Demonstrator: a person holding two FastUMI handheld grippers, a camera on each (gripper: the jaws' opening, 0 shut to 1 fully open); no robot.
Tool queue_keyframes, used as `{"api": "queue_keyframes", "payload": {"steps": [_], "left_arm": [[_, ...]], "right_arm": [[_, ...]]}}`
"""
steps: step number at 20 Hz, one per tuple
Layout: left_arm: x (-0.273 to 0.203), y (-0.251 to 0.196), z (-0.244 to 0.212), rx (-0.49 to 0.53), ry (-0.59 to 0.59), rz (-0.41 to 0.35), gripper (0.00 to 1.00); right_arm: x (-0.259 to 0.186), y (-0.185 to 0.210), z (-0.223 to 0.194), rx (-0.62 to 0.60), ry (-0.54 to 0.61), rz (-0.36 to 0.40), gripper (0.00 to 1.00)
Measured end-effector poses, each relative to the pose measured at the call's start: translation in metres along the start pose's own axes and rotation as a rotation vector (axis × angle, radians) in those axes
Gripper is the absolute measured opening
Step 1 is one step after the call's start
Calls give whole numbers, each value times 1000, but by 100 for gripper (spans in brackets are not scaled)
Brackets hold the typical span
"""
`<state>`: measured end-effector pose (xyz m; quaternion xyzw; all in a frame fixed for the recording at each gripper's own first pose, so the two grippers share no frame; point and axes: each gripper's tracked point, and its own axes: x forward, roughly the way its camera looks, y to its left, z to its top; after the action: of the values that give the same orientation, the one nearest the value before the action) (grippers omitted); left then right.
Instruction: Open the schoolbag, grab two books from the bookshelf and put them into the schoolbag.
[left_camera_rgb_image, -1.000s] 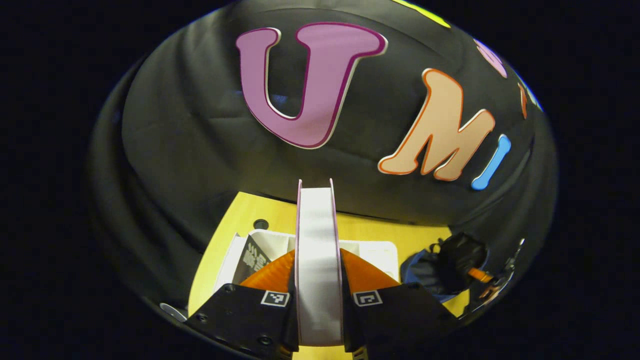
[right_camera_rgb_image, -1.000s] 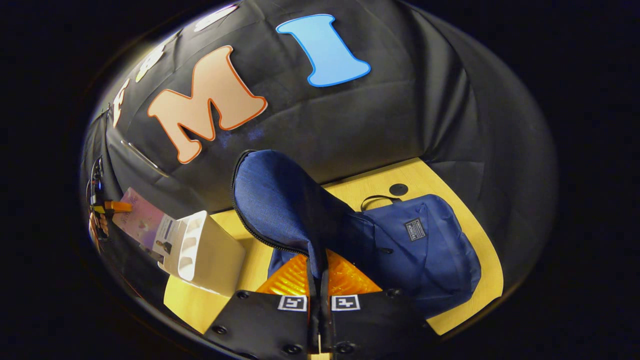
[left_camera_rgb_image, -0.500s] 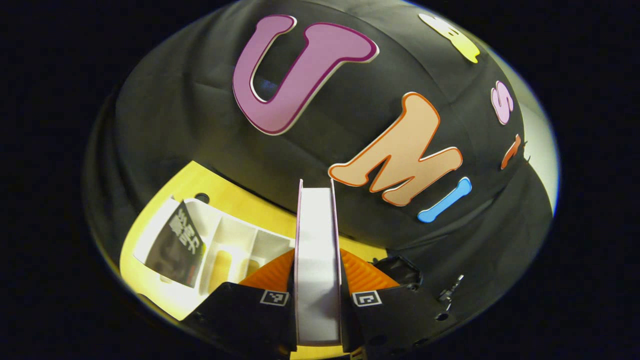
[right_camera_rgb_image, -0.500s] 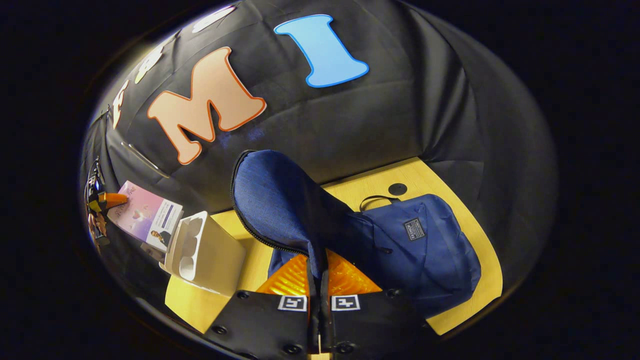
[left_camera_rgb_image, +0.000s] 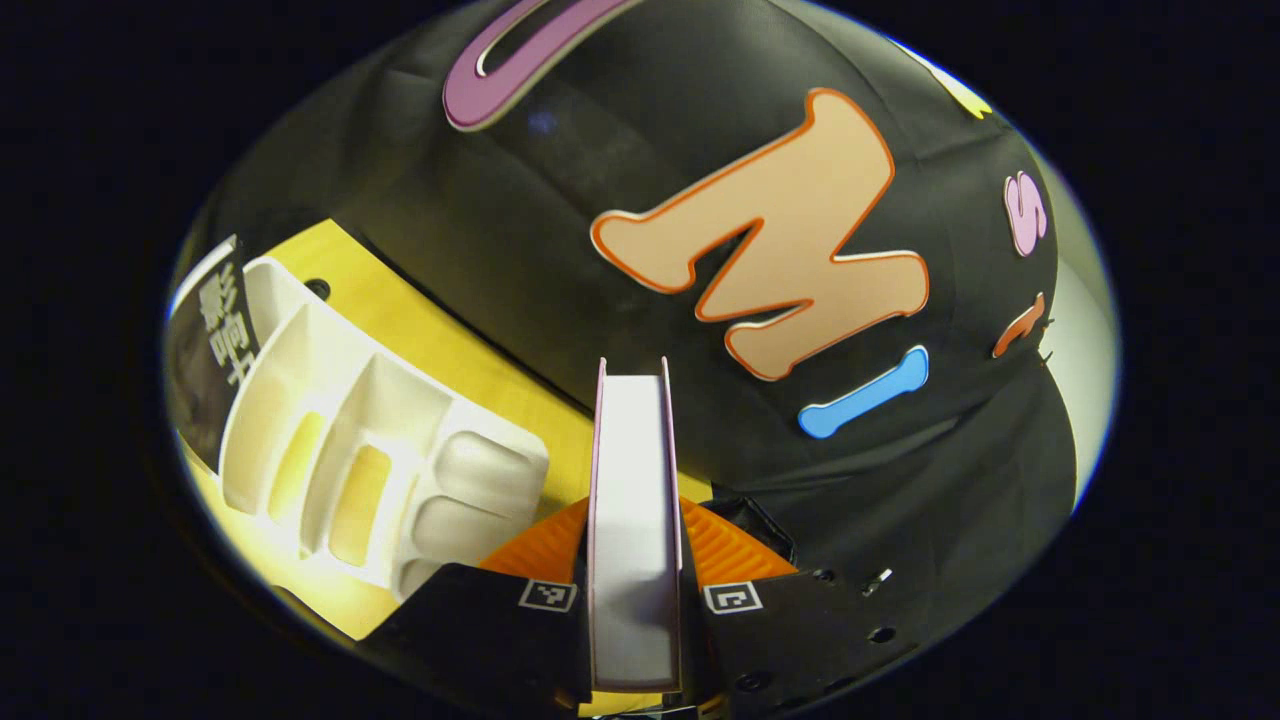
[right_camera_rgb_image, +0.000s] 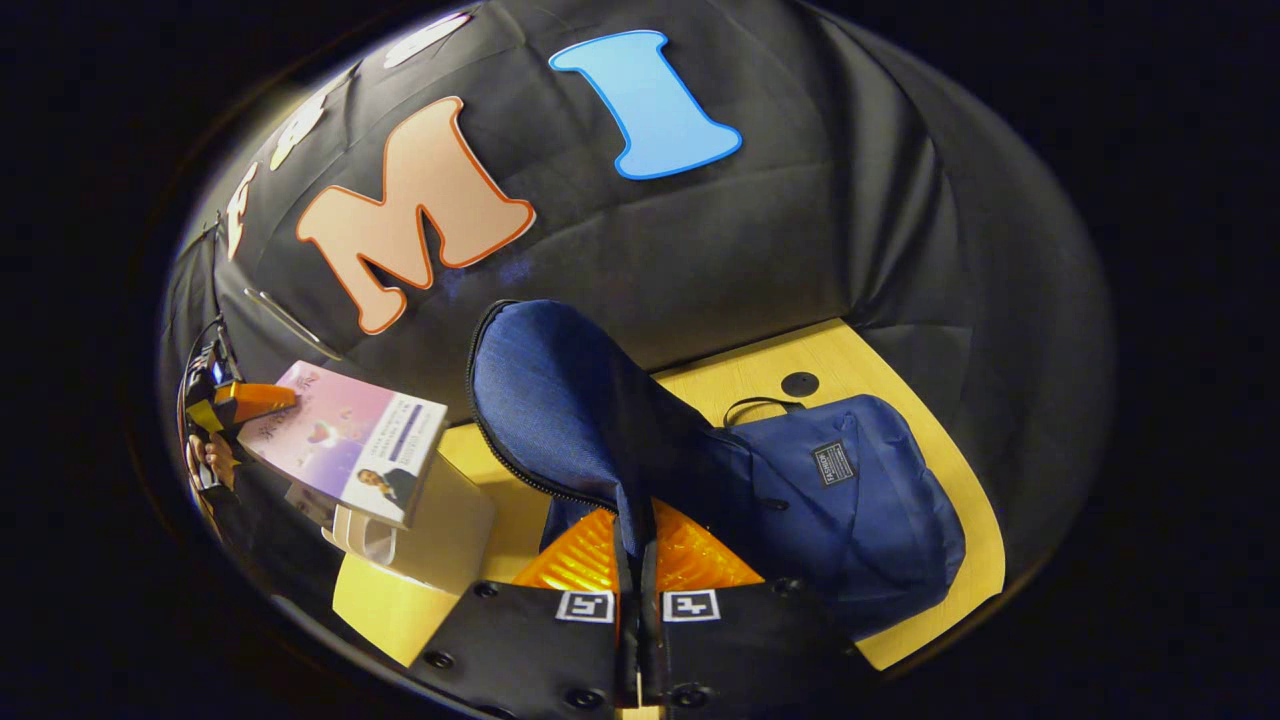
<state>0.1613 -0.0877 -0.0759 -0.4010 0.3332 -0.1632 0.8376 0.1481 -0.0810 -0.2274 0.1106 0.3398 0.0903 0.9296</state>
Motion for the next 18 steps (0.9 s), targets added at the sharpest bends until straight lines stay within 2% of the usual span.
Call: {"api": "queue_keyframes", "payload": {"steps": [2, 8, 13, 18], "left_arm": [[23, -4, -23, 12, 30, -1, 32], [90, -15, -96, -36, 164, -30, 32], [137, -25, -151, -60, 257, -14, 32], [174, -41, -197, -141, 298, -49, 32]], "right_arm": [[-3, -2, 3, 4, -4, 6, 3], [-5, -2, 4, 5, -14, 20, 2], [-8, -3, 6, 10, -22, 26, 3], [-9, -1, 10, -7, -37, 40, 3]]}}
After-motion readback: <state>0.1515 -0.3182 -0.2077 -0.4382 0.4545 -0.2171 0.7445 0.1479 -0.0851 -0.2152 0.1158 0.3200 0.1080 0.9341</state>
